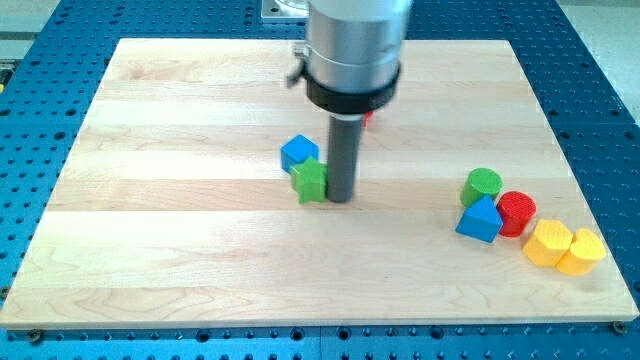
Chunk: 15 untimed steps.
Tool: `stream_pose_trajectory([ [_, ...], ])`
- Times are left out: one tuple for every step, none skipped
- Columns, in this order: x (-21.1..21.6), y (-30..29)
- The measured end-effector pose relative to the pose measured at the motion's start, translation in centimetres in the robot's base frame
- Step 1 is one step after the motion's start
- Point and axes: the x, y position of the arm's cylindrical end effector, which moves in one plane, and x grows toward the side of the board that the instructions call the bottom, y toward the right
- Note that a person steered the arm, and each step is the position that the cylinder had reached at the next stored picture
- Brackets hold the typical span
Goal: Move the green circle left to the green star
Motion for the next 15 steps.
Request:
stream_pose_trajectory([
  [0.2,4.5],
  [-1.7,11.2],
  [-3.5,13.4],
  [0.7,19.7],
  [3.0,22.2],
  [4.1,22.2],
  [5.1,21.9],
  [3.9,15.7],
  [0.0,4.2],
  [1.6,7.2],
  [4.3,8.1],
  [3.6,-2.4],
  [5.7,-7.9],
  [6.7,-18.5],
  [6.0,-20.6],
])
